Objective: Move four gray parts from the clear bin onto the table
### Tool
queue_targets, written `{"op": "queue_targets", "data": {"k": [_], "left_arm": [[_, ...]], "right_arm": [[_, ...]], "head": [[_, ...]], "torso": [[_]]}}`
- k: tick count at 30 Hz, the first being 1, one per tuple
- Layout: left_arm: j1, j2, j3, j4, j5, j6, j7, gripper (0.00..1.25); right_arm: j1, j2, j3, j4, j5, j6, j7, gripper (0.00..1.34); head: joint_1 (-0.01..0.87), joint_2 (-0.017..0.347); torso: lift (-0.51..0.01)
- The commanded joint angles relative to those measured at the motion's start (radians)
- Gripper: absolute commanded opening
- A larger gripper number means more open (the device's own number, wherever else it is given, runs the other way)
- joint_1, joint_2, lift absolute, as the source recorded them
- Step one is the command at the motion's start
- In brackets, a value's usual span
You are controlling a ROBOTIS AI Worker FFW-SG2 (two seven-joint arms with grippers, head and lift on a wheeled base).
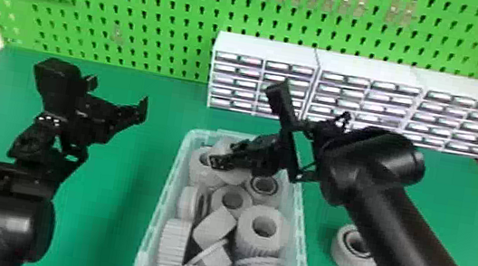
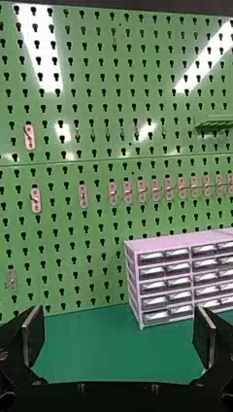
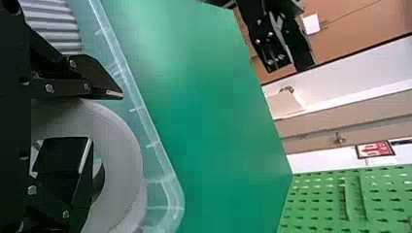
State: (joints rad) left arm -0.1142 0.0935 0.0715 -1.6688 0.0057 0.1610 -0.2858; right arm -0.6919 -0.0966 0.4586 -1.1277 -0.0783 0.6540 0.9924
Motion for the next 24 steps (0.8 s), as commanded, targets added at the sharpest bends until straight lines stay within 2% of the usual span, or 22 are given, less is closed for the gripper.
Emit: {"op": "queue_targets", "data": {"k": [1, 6, 19, 24], "left_arm": [[0.001, 0.000, 0.001, 0.000, 0.000, 0.000, -0.001, 1.12], [0.004, 0.000, 0.007, 0.000, 0.002, 0.000, -0.004, 1.12], [0.010, 0.000, 0.022, -0.009, 0.004, 0.000, -0.007, 1.12], [0.010, 0.000, 0.022, -0.009, 0.004, 0.002, -0.010, 1.12]], "right_arm": [[0.009, 0.000, -0.047, -0.063, 0.083, 0.027, 0.000, 0.31], [0.023, 0.000, -0.107, -0.095, 0.112, 0.049, 0.000, 0.31], [0.061, -0.006, -0.236, -0.184, 0.268, 0.125, -0.005, 0.31], [0.077, -0.011, -0.282, -0.204, 0.290, 0.167, -0.018, 0.31]], "head": [[0.678, 0.034], [0.678, 0.034], [0.678, 0.034], [0.678, 0.034]], "torso": [[-0.050], [-0.050], [-0.050], [-0.050]]}}
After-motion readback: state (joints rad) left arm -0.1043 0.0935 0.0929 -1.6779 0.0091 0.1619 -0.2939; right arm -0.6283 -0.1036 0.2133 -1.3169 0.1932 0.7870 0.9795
